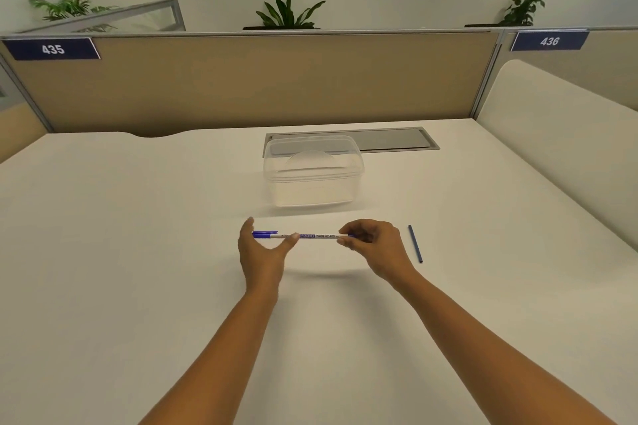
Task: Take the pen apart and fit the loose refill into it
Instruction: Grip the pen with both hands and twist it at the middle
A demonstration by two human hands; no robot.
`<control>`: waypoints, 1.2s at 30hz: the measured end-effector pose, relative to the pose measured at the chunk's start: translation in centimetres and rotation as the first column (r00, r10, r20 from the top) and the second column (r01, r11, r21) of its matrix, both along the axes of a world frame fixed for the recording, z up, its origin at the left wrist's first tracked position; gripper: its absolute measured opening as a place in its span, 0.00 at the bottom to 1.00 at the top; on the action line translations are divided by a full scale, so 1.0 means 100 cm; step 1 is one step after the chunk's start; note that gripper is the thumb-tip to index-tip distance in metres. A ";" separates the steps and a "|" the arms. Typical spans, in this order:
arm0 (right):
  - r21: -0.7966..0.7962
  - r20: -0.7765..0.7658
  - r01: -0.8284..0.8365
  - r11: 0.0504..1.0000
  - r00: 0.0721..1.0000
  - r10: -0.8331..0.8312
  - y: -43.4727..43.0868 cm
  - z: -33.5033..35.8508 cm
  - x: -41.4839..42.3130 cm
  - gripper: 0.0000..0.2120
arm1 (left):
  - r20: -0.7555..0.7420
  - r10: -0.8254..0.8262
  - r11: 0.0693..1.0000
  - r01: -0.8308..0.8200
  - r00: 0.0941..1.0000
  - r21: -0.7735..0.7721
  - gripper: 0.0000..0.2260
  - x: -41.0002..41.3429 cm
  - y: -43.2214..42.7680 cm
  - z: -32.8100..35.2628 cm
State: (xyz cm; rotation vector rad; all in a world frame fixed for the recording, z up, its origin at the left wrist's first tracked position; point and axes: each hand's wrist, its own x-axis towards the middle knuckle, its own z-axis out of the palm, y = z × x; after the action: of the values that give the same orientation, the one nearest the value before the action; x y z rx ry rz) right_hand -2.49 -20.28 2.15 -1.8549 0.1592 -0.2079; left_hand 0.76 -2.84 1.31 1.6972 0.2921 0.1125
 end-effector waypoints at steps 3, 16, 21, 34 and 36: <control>-0.010 -0.006 -0.016 1.000 1.000 0.016 -0.002 0.002 0.003 0.04 | 0.249 -0.304 0.776 0.088 0.920 0.625 0.29 0.002 0.003 -0.001; 0.090 0.044 -0.059 0.994 0.998 0.055 -0.007 0.003 0.006 0.07 | 0.172 -0.612 0.644 0.360 0.772 0.675 0.10 0.014 -0.018 0.017; 0.104 0.044 -0.064 0.992 0.997 0.060 -0.011 -0.002 0.007 0.07 | 0.193 -0.581 0.678 0.339 0.791 0.652 0.10 0.015 -0.019 0.016; -0.335 0.131 -0.111 0.936 0.978 0.163 -0.005 -0.006 0.009 0.09 | 0.235 -0.560 0.724 0.332 0.795 0.605 0.07 0.016 -0.021 0.017; -0.356 0.148 -0.107 0.928 0.974 0.169 -0.004 -0.007 0.008 0.09 | 0.250 -0.563 0.721 0.320 0.788 0.615 0.07 0.015 -0.021 0.018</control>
State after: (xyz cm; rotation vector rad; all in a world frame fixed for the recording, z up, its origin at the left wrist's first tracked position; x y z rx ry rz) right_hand -1.72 -20.72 1.45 -2.1773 -0.1415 -0.3168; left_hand 2.30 -4.90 3.08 2.2065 -0.5538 0.2073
